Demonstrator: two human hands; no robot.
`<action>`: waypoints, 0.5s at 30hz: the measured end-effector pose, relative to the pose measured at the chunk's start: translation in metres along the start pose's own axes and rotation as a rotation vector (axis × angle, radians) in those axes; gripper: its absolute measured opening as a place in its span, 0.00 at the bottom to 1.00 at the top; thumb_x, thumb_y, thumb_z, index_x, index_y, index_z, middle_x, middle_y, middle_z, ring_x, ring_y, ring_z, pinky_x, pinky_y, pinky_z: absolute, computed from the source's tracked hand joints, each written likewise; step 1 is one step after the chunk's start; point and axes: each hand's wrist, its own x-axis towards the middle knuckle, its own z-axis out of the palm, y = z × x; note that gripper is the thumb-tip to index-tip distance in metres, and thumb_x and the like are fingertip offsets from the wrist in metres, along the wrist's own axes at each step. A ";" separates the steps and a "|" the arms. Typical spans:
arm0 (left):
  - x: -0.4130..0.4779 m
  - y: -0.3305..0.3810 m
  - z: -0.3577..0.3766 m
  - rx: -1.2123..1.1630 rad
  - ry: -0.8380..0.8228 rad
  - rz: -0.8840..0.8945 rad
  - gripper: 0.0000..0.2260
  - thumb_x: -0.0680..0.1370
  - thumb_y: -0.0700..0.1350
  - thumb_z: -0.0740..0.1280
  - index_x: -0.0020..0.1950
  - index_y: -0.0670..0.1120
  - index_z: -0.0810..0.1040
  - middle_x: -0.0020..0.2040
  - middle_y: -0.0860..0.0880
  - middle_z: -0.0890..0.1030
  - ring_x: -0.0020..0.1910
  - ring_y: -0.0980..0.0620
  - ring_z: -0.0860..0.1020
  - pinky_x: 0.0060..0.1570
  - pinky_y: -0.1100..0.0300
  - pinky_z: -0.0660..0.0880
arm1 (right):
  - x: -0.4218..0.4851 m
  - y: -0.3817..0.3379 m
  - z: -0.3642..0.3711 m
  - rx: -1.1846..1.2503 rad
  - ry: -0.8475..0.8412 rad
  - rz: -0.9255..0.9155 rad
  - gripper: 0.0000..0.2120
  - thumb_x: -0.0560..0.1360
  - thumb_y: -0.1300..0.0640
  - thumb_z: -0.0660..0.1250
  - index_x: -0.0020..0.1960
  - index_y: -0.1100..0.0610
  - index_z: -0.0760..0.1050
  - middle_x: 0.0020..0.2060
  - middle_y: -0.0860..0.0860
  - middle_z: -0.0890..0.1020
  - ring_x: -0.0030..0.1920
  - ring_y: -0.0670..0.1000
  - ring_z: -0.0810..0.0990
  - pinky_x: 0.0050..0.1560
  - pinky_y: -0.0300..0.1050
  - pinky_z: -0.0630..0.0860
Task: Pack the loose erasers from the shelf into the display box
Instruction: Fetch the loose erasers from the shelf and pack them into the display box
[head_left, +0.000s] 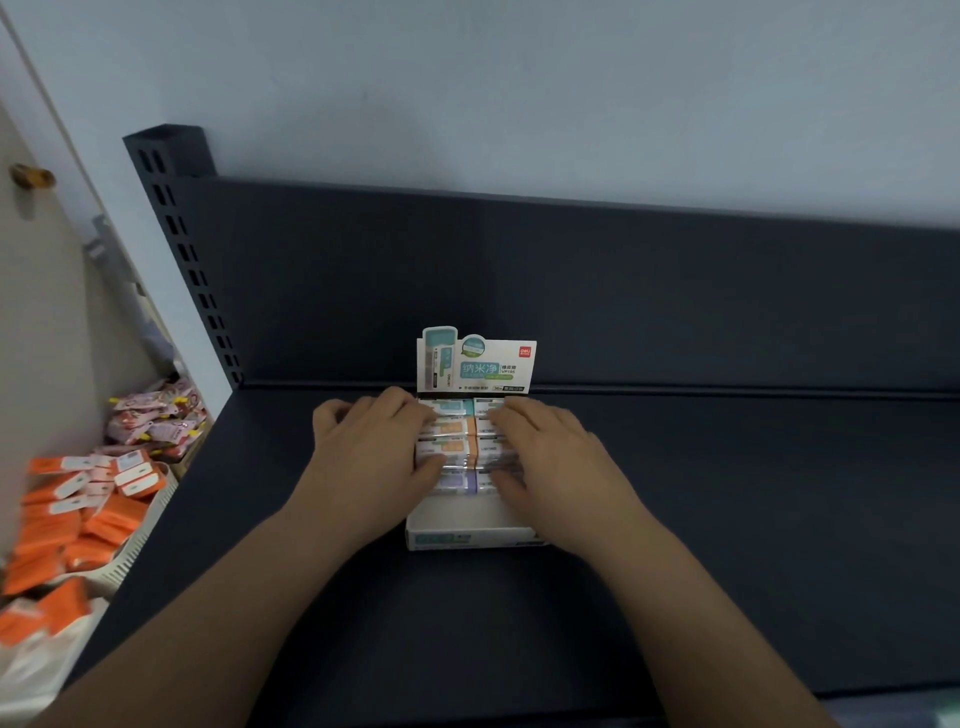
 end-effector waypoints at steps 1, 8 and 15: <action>0.000 0.000 0.001 -0.001 0.000 0.000 0.20 0.77 0.58 0.60 0.68 0.57 0.69 0.60 0.59 0.69 0.57 0.58 0.70 0.62 0.55 0.54 | 0.002 0.000 -0.001 -0.003 0.000 -0.001 0.28 0.78 0.45 0.61 0.75 0.48 0.58 0.74 0.44 0.61 0.71 0.49 0.60 0.67 0.51 0.65; 0.003 -0.002 0.003 -0.046 -0.021 0.009 0.19 0.76 0.57 0.61 0.67 0.56 0.69 0.62 0.58 0.69 0.58 0.59 0.70 0.62 0.55 0.55 | 0.012 0.000 0.001 0.027 -0.070 0.012 0.32 0.77 0.41 0.61 0.76 0.50 0.56 0.74 0.45 0.61 0.73 0.48 0.59 0.70 0.51 0.60; 0.002 -0.001 0.007 -0.041 -0.026 0.036 0.24 0.77 0.59 0.56 0.73 0.54 0.64 0.67 0.57 0.66 0.63 0.57 0.68 0.64 0.55 0.53 | 0.011 0.001 0.002 0.008 -0.101 0.017 0.34 0.77 0.40 0.60 0.77 0.50 0.53 0.76 0.46 0.57 0.75 0.48 0.54 0.73 0.54 0.58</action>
